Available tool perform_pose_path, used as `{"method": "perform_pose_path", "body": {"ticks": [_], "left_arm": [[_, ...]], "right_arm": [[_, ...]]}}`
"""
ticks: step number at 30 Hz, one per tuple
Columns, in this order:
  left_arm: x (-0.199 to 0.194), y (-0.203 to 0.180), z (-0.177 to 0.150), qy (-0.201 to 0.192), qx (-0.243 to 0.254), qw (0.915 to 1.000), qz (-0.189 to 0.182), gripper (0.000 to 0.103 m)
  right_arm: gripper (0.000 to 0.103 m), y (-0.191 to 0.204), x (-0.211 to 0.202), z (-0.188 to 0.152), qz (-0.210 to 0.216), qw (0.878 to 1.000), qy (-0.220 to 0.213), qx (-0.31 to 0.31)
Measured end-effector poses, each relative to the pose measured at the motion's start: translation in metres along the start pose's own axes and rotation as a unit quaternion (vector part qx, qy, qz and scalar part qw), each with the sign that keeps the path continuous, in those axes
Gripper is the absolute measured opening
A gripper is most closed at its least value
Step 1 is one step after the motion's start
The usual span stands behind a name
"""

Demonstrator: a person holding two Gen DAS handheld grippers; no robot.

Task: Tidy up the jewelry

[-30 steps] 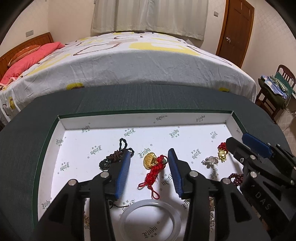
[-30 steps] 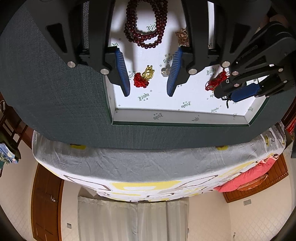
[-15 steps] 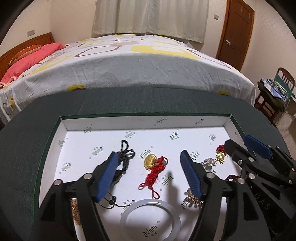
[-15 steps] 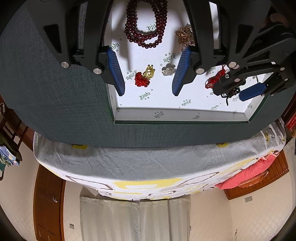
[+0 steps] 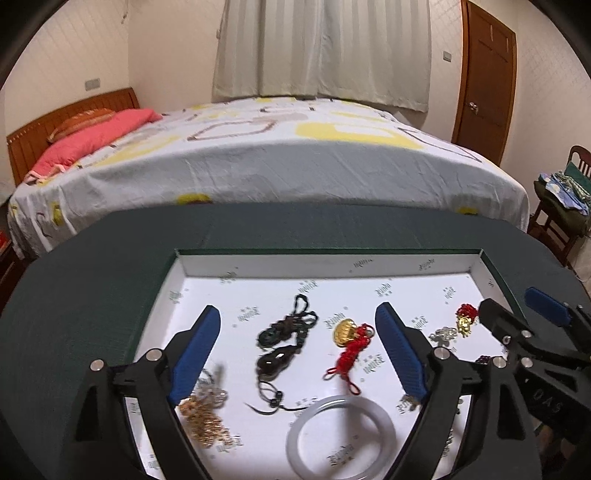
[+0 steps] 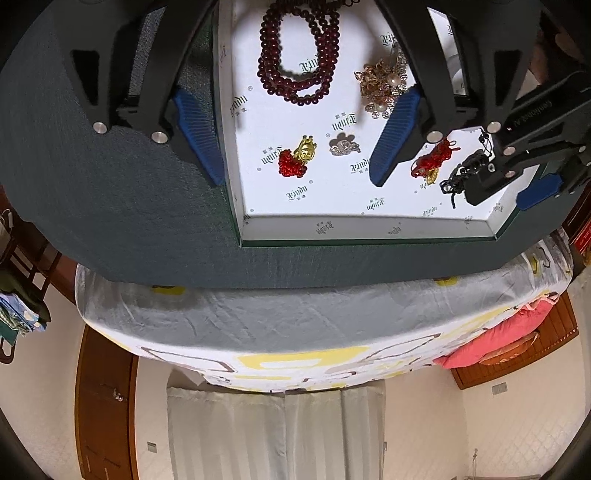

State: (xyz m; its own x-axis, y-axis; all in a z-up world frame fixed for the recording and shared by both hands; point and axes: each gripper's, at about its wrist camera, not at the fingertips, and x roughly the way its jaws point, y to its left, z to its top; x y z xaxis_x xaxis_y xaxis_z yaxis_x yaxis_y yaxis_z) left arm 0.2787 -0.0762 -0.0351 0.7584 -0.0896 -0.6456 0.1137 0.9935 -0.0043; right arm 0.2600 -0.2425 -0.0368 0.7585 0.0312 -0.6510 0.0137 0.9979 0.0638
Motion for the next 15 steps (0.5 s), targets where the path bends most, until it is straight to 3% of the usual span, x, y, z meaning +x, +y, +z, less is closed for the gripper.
{"method": "perform_pose_path", "body": {"ticks": [5, 15], "left_arm": [[-0.012, 0.003, -0.004, -0.021, 0.017, 0.9989, 0.039, 0.084], [-0.039, 0.021, -0.022, -0.015, -0.013, 0.9994, 0.027, 0.084]], "right_arm": [[0.087, 0.003, -0.005, -0.003, -0.004, 1.000, -0.002, -0.002], [0.093, 0.009, -0.030, -0.020, -0.012, 1.000, -0.019, 0.003]]}}
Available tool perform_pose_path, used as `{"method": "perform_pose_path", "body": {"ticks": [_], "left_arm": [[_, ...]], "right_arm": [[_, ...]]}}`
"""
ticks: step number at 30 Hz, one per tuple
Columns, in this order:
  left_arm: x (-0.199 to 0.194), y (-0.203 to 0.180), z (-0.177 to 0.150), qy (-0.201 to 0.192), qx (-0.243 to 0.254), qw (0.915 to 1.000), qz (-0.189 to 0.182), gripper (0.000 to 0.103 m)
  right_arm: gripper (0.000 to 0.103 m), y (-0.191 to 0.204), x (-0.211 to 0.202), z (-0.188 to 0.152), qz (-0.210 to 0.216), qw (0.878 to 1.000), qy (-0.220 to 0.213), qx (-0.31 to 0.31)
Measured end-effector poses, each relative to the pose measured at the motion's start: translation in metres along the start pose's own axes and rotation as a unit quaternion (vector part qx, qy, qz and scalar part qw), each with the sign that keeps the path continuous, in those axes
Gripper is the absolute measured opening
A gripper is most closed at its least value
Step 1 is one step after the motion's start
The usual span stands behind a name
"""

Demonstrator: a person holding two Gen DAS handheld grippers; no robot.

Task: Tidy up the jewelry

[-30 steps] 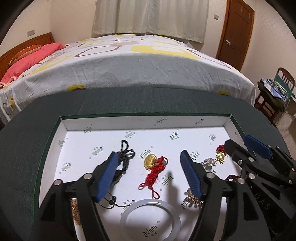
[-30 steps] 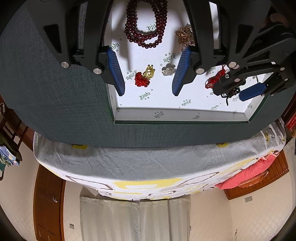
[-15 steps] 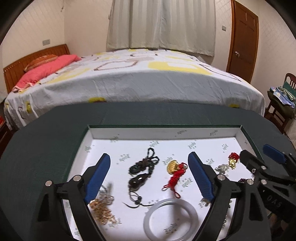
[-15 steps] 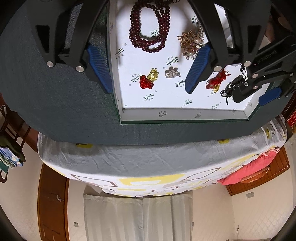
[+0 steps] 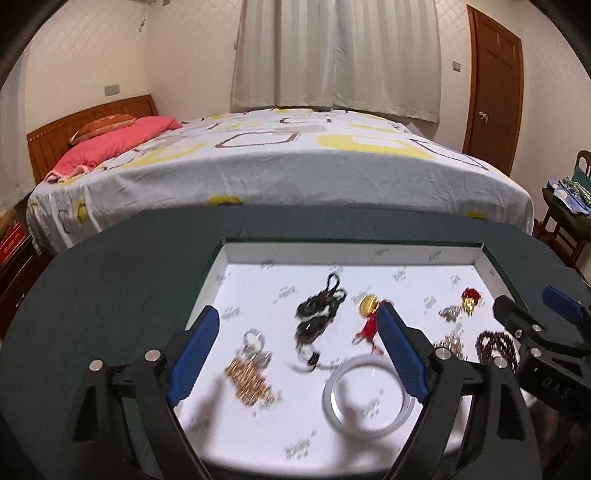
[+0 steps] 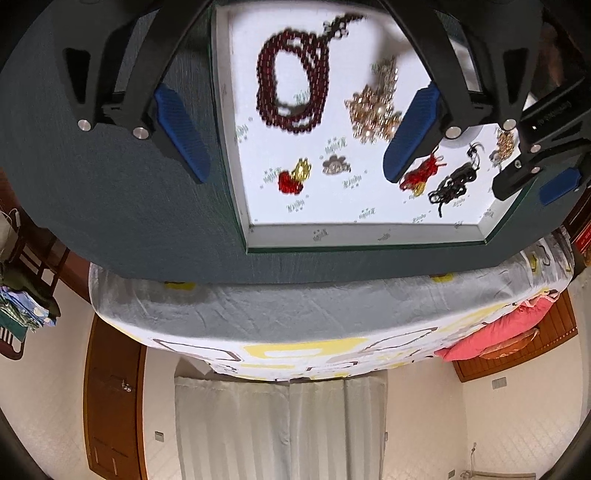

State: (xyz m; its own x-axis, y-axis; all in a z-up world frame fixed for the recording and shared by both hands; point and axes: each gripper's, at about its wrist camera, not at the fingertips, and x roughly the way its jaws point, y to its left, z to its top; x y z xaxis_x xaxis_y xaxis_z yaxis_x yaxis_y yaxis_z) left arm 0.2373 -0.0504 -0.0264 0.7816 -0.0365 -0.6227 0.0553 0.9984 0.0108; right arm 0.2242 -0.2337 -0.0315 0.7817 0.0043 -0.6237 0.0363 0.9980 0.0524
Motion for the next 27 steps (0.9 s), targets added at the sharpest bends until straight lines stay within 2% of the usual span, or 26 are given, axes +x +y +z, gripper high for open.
{"method": "perform_pose_path", "body": {"ticks": [6, 11, 17, 27], "left_arm": [[-0.027, 0.013, -0.015, 0.004, -0.020, 0.9998, 0.006, 0.084], [-0.057, 0.015, -0.026, 0.001, -0.012, 0.9999, 0.001, 0.084], [-0.095, 0.015, -0.036, -0.020, -0.004, 0.9998, 0.000, 0.084], [-0.144, 0.029, -0.045, -0.042, -0.023, 0.9988, 0.008, 0.084]], "right_arm": [[0.093, 0.001, -0.027, -0.013, -0.004, 1.000, -0.002, 0.003], [0.093, 0.000, -0.056, -0.023, -0.002, 1.000, -0.006, 0.006], [0.093, 0.003, -0.104, -0.032, 0.004, 0.999, -0.034, 0.005], [0.093, 0.014, -0.164, -0.040, 0.021, 0.998, -0.057, -0.010]]}}
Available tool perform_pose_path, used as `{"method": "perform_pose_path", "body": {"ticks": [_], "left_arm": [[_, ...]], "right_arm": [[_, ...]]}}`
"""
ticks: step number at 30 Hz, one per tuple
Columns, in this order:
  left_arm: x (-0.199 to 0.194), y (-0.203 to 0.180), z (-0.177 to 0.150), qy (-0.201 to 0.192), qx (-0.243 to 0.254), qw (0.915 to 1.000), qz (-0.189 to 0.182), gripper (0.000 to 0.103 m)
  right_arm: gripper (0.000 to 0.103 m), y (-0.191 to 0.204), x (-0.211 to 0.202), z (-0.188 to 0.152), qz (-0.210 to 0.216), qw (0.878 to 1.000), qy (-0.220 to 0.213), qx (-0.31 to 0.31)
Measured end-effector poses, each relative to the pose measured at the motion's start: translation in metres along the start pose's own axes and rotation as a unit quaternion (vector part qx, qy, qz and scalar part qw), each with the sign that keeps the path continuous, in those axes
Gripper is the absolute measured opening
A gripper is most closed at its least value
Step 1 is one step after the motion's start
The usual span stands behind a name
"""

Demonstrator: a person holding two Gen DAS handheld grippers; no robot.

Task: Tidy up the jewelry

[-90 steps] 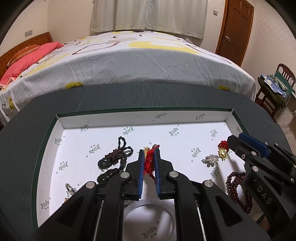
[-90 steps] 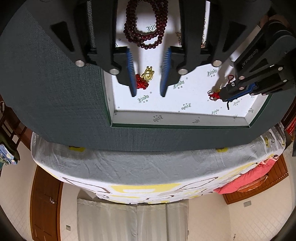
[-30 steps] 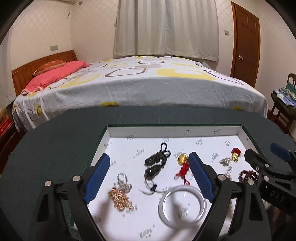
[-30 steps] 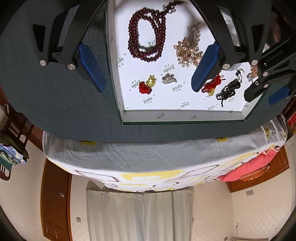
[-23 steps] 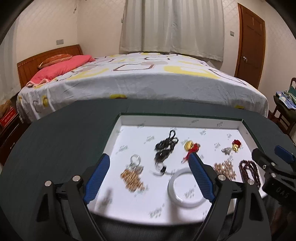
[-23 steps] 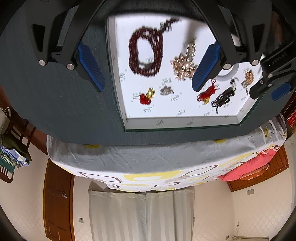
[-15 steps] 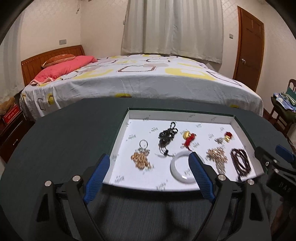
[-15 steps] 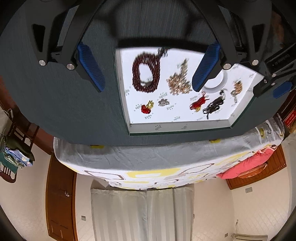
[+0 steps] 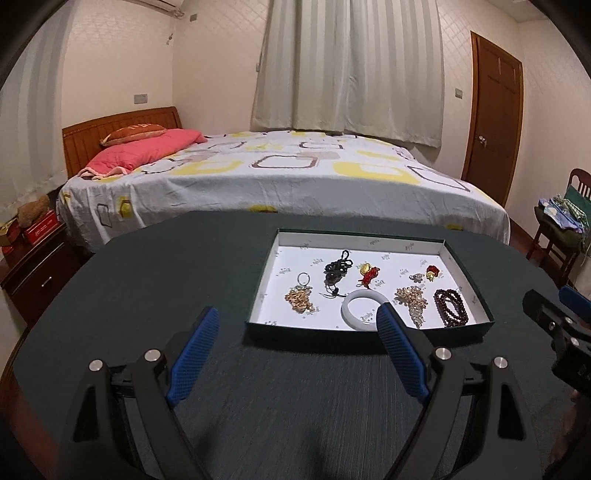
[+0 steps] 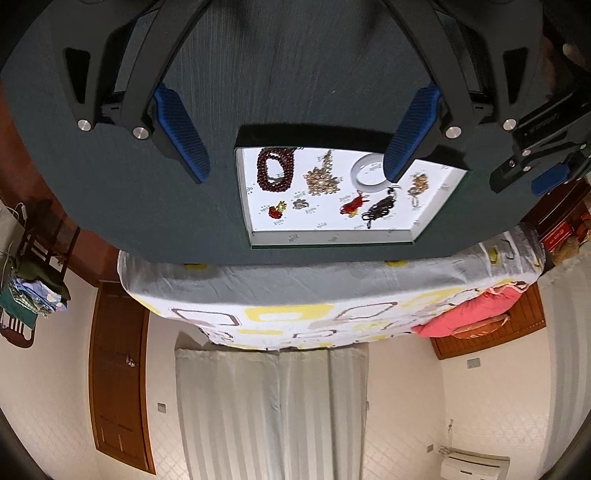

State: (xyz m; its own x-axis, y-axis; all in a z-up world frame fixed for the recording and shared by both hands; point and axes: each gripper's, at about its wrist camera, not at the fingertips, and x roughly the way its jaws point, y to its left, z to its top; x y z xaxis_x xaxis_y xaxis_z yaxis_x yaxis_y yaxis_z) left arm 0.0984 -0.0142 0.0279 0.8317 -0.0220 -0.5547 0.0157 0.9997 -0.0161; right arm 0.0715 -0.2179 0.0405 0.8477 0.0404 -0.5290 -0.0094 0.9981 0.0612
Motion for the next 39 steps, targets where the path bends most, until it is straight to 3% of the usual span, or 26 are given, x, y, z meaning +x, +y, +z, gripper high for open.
{"method": "perform_pose_path", "body": {"ticks": [15, 39], "left_arm": [[-0.049, 0.003, -0.007, -0.032, -0.007, 0.9994, 0.012, 0.084], [-0.070, 0.002, -0.003, -0.060, -0.013, 0.9981, 0.010, 0.084]], "right_arm": [[0.093, 0.007, -0.047, -0.006, 0.013, 1.000, -0.028, -0.006], [0.093, 0.004, -0.076, -0.003, 0.005, 0.998, -0.067, -0.004]]}}
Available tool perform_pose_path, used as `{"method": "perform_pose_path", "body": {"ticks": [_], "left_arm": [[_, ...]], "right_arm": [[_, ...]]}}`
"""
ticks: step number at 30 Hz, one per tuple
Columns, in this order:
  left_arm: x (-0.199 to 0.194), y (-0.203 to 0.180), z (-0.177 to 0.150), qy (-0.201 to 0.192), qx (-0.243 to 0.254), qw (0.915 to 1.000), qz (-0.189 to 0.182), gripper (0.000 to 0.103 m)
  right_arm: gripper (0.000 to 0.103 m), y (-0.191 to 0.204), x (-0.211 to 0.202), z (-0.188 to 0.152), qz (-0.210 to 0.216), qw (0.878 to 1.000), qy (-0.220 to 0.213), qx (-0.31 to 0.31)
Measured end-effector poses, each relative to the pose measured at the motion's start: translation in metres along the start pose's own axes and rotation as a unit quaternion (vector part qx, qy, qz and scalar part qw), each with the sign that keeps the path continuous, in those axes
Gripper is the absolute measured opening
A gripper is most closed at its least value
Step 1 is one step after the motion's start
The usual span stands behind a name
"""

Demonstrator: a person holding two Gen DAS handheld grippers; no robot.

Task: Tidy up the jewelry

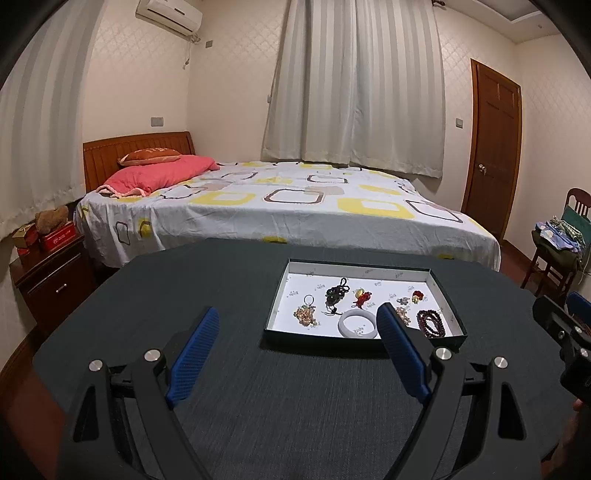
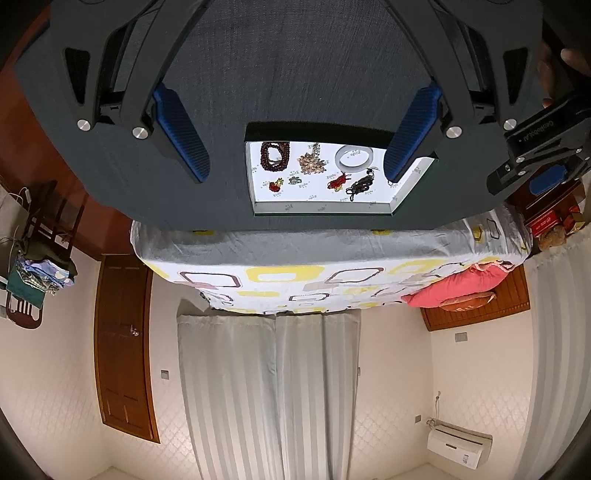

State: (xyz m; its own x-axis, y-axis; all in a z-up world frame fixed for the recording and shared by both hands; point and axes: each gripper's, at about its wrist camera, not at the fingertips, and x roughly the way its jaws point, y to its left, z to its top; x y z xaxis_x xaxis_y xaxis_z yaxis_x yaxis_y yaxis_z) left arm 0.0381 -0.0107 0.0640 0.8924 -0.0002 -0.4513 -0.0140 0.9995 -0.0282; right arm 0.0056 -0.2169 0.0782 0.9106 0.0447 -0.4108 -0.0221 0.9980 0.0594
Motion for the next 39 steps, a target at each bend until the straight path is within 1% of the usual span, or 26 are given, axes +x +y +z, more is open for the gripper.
{"method": "perform_pose_path", "body": {"ticks": [7, 12, 33, 39], "left_arm": [[-0.0001, -0.0010, -0.0005, 0.000, 0.000, 1.0000, -0.002, 0.084], [-0.0001, -0.0003, -0.0006, -0.004, -0.002, 1.0000, 0.002, 0.084], [-0.0001, -0.0010, -0.0026, 0.000, -0.005, 1.0000, 0.000, 0.084], [-0.0024, -0.0033, -0.0028, -0.008, -0.001, 1.0000, -0.002, 0.084]], "right_arm": [[0.093, 0.0002, -0.0002, -0.0001, 0.000, 1.000, 0.000, -0.001], [0.093, 0.0001, -0.0003, -0.0004, 0.000, 1.000, 0.001, 0.000], [0.093, 0.0026, -0.0018, 0.0002, 0.001, 1.000, 0.000, -0.001], [0.093, 0.0028, -0.0024, 0.0005, 0.001, 1.000, -0.001, -0.001]]}}
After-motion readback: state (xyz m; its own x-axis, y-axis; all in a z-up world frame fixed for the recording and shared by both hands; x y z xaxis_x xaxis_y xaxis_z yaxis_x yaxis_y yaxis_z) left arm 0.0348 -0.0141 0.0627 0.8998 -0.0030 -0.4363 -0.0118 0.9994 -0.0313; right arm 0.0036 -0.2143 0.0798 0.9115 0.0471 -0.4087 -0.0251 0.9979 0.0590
